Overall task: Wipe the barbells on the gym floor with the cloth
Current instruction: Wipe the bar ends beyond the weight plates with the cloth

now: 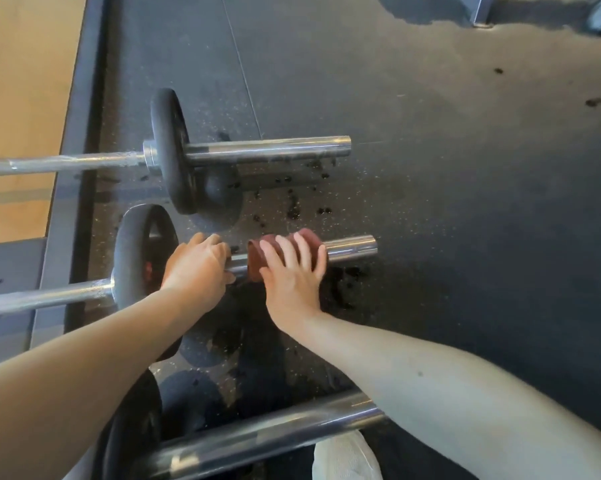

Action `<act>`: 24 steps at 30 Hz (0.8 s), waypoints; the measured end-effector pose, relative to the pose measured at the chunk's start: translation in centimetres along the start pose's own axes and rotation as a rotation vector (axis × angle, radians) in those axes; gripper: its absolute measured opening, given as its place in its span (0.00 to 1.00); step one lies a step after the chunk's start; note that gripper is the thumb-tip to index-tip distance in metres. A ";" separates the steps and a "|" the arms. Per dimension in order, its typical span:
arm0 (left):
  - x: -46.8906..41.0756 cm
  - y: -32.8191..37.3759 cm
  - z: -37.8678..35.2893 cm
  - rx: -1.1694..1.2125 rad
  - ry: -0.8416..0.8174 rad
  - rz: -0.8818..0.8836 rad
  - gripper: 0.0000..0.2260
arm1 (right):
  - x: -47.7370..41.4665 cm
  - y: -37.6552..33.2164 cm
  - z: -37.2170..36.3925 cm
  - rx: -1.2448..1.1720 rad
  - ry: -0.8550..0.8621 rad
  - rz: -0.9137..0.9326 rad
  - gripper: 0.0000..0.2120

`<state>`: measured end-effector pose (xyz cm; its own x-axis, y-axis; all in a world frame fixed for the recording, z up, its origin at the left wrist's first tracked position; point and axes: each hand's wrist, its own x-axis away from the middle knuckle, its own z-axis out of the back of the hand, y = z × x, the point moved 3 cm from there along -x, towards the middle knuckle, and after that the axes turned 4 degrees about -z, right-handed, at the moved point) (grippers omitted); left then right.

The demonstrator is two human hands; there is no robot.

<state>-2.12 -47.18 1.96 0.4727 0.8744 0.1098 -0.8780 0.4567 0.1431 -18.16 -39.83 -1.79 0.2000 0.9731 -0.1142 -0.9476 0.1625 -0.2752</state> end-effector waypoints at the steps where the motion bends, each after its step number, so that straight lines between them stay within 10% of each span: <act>1: 0.0 0.0 0.0 0.001 0.008 -0.007 0.15 | -0.5 0.8 0.2 0.049 -0.017 0.094 0.23; 4: 0.1 -0.1 -0.1 0.001 0.040 -0.060 0.15 | -2.1 6.6 2.4 0.186 -0.076 0.303 0.26; 9: 0.1 0.3 0.1 -0.014 0.016 -0.093 0.16 | -2.6 15.9 5.1 0.241 -0.078 0.117 0.26; 13: 0.1 0.2 0.1 -0.013 0.010 -0.072 0.15 | -1.7 14.2 3.3 0.150 -0.023 0.004 0.27; 24: 0.1 0.7 0.8 -0.058 -0.026 -0.024 0.14 | -2.3 0.9 0.4 0.268 -0.044 0.545 0.34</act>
<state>-2.66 -46.95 2.90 0.4945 0.8589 0.1331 -0.8691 0.4866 0.0883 -19.54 -41.86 -1.35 -0.3366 0.9327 -0.1297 -0.9415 -0.3311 0.0625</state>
